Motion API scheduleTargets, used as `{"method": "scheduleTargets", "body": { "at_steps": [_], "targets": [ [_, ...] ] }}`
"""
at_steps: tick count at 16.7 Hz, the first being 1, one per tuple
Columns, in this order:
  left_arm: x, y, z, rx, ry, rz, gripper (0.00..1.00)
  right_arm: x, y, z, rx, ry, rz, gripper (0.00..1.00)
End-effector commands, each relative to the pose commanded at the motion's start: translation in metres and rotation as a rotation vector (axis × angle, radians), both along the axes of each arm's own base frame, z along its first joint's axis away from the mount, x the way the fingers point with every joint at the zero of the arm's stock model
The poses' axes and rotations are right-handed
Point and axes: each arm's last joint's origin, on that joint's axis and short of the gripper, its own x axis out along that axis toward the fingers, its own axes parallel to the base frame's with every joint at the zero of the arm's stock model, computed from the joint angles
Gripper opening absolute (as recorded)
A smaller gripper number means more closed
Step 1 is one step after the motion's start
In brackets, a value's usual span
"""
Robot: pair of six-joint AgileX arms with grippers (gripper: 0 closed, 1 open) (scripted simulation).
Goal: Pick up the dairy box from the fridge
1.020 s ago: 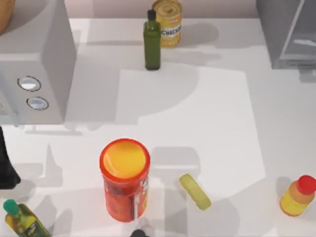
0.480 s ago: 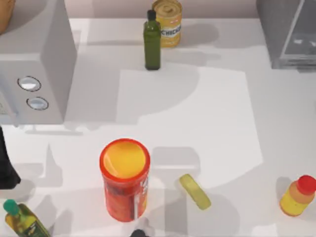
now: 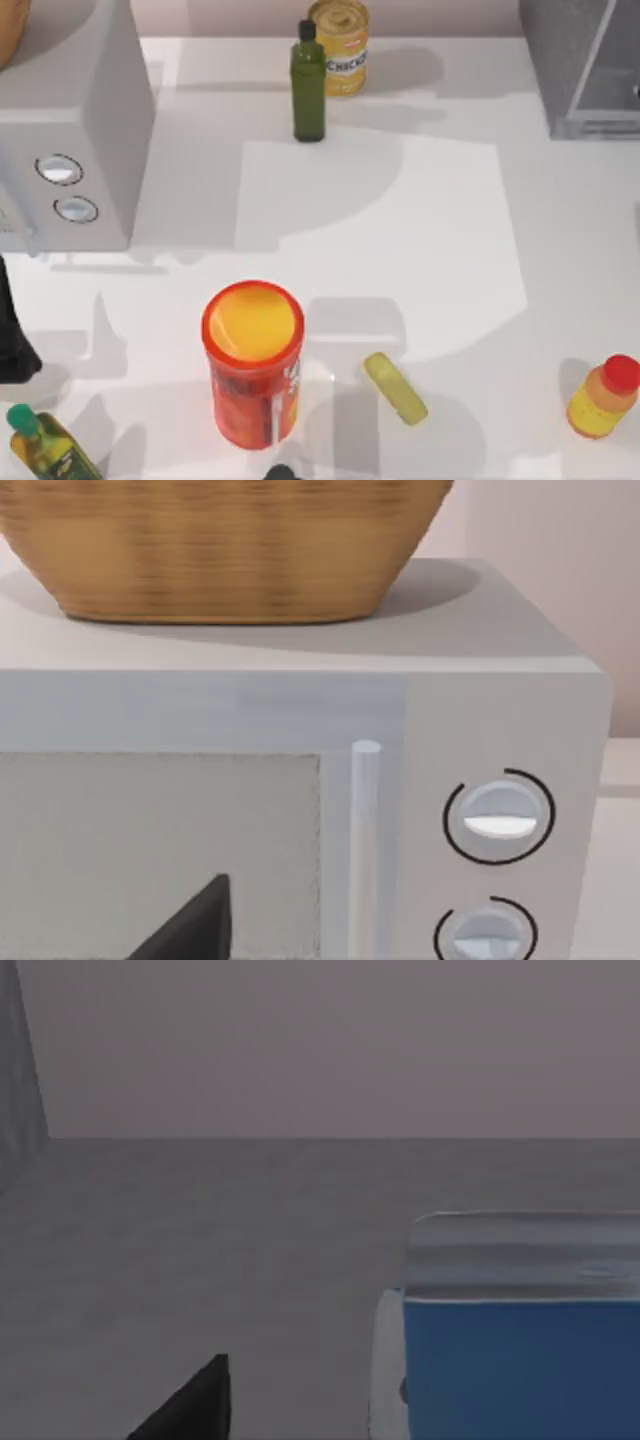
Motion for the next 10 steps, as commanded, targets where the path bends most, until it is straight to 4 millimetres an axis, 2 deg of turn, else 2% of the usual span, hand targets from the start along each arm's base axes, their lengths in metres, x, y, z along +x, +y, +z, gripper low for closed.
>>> {"method": "scheduleTargets", "body": {
  "at_steps": [10],
  "targets": [
    [0.0000, 0.0000, 0.0000, 0.000, 0.000, 0.000, 1.00, 0.0000, 0.0000, 0.0000, 0.000, 0.000, 0.000, 0.25]
  ]
}}
